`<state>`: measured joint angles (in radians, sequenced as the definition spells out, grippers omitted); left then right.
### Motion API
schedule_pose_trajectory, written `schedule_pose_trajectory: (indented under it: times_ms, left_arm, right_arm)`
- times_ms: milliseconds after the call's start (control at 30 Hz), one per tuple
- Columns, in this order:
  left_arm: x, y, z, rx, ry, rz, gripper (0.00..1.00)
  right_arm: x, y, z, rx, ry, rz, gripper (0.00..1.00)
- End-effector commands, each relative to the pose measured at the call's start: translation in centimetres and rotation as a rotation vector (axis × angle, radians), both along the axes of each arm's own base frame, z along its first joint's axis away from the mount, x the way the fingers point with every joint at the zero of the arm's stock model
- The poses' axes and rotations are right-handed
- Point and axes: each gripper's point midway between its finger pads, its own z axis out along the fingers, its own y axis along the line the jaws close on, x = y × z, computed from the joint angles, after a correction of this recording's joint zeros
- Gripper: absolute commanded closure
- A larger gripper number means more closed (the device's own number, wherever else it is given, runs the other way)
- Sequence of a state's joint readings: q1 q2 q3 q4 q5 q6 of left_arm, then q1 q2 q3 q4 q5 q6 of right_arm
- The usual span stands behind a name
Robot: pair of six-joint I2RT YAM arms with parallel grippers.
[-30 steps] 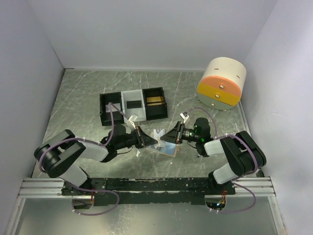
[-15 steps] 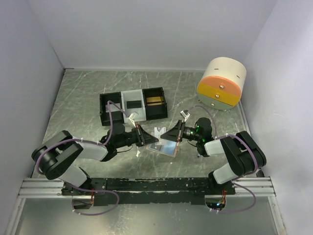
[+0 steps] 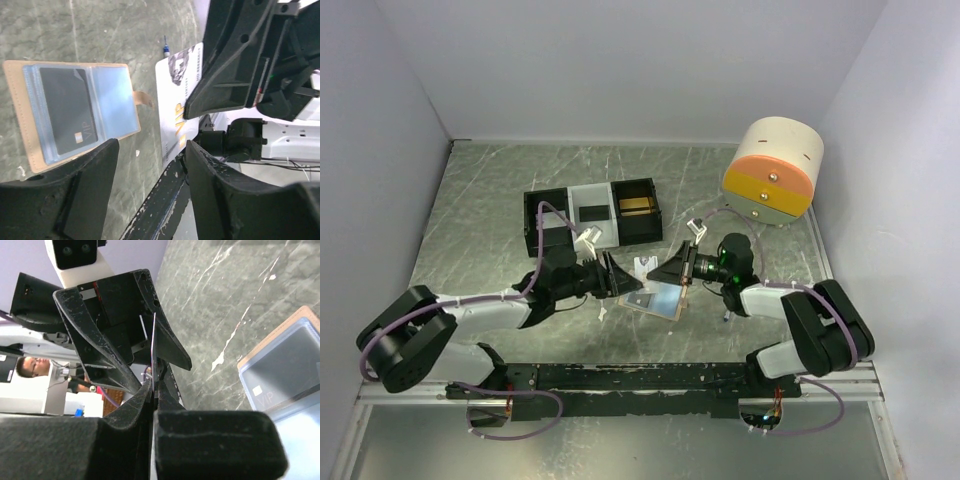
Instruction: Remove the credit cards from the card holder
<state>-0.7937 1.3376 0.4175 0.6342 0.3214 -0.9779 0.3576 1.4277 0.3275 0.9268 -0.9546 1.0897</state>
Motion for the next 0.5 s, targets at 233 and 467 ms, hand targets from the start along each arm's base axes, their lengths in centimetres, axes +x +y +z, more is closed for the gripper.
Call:
schedule_pose_trajectory:
  times_ms: [233,467]
  left_arm:
    - [2.2,3.7,-0.3,0.242,-0.111,0.148,0.06]
    - [4.4,7.3,0.8,0.463,-0.168,0.284,0.0]
  right_arm:
    - [2.6,-1.4,-1.4,-0.261,-0.106,-0.113,1.0]
    - [4.1,-1.7,-0.4,-0.33,-0.235,-0.199,1.0]
